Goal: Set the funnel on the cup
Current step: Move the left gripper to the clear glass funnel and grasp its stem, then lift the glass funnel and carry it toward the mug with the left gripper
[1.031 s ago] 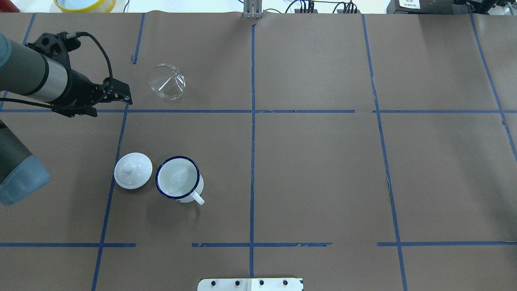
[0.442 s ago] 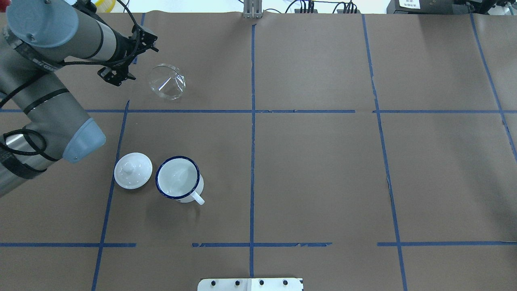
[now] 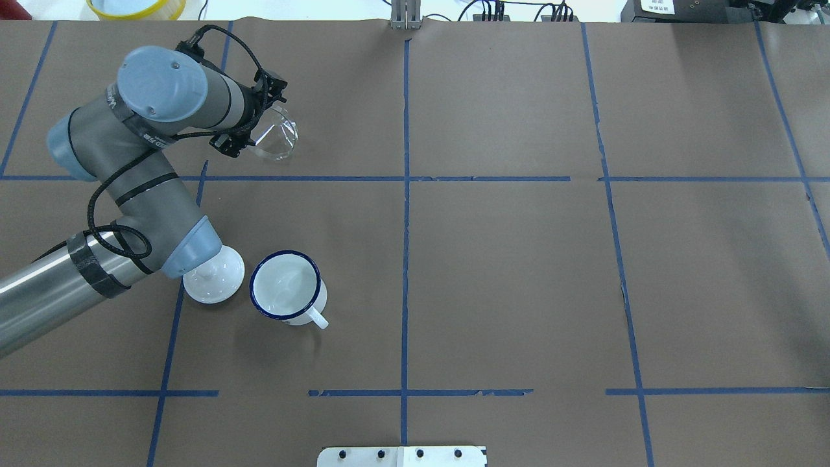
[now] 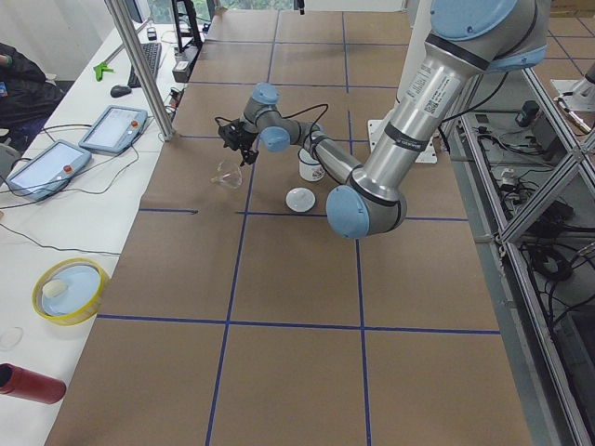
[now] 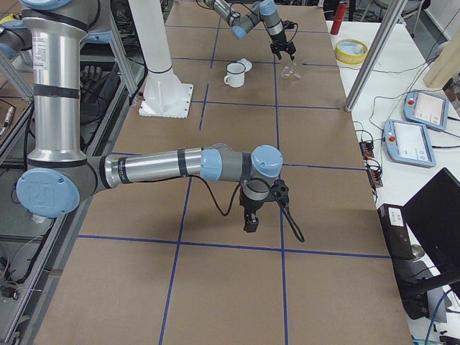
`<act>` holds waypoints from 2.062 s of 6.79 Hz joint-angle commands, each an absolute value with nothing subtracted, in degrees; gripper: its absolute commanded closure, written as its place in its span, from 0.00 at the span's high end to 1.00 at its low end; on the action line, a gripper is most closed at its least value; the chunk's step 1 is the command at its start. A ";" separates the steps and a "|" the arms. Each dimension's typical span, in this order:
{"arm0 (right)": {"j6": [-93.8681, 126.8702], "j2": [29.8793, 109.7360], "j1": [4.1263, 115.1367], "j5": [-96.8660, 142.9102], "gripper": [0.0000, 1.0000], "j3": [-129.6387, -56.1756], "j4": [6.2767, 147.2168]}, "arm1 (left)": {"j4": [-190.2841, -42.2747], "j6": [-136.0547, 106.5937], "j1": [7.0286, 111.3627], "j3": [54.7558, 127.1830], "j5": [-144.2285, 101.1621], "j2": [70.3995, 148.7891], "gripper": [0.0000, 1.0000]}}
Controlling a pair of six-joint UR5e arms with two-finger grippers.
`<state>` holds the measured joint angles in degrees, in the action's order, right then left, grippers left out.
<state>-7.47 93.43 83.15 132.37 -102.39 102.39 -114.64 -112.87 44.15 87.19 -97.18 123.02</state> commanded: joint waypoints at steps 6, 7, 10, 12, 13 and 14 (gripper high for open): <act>-7.47 93.43 83.14 132.36 1.00 -102.39 102.39 | -122.60 -112.76 43.68 75.07 -91.50 127.09 0.82; -7.47 93.43 83.14 132.36 1.00 -102.39 102.39 | -122.69 -112.68 43.77 75.06 -91.49 127.26 0.53; -7.47 93.43 83.14 132.36 1.00 -102.39 102.39 | -123.05 -112.42 45.52 76.98 -92.45 127.88 0.00; -7.47 93.43 83.14 132.36 1.00 -102.39 102.39 | -122.26 -112.24 51.73 82.24 -102.60 127.01 0.00; -7.47 93.43 83.14 132.36 1.00 -102.39 102.39 | -122.08 -111.80 54.46 85.14 -107.70 125.00 0.00; -7.47 93.43 83.14 132.36 1.00 -102.39 102.39 | -116.51 -107.79 56.75 90.56 -112.97 123.50 0.00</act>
<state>-7.47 93.43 83.15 132.36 -102.39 102.39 -120.75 -110.92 53.80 85.30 -106.90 125.29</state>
